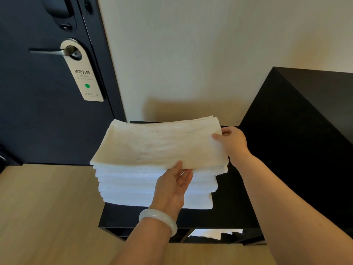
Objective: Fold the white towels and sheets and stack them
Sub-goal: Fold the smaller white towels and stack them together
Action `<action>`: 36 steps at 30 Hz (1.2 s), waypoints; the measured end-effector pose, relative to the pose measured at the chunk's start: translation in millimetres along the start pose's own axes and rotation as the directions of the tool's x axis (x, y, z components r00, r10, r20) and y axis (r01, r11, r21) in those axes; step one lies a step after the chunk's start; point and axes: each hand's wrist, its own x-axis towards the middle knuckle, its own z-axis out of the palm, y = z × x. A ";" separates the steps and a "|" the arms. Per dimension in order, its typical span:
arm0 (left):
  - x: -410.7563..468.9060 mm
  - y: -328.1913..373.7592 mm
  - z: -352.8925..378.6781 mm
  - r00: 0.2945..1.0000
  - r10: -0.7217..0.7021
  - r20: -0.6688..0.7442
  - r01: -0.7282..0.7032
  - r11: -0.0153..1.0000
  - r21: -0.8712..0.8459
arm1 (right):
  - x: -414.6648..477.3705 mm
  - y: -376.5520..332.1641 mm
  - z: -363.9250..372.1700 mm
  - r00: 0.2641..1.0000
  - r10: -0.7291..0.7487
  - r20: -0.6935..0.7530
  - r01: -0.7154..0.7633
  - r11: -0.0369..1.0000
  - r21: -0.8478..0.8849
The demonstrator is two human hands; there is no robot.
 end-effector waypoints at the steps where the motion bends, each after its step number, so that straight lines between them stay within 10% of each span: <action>1: 0.4 -0.5 0.4 1.000 0.003 0.003 -0.003 1.000 -0.025 | 2.9 -8.0 -0.7 1.000 0.020 0.014 -0.020 1.000 -0.010; 10: 1.7 -4.3 23.4 0.946 -0.150 0.287 0.209 0.960 -0.186 | -25.9 -30.1 -16.2 0.924 0.351 -0.151 -0.381 0.810 -0.446; 13: 7.2 -3.1 33.3 0.938 -0.152 0.311 0.238 0.936 -0.259 | -46.0 -23.5 -27.2 0.851 0.504 0.146 -0.473 0.857 -0.206; 20: 9.3 -6.9 29.5 0.950 -0.166 0.263 0.233 0.941 -0.247 | -28.9 -17.4 -25.7 0.868 0.374 0.327 -0.491 0.745 0.451; 30: 7.3 -6.5 15.6 0.968 -0.089 0.234 0.154 0.948 -0.278 | 7.6 -50.6 0.5 0.990 -0.093 0.109 0.045 0.925 0.377; 36: 5.4 -7.5 5.5 0.979 -0.081 0.187 0.113 0.979 -0.169 | 10.0 -11.6 2.5 0.999 0.001 -0.043 -0.010 0.981 -0.196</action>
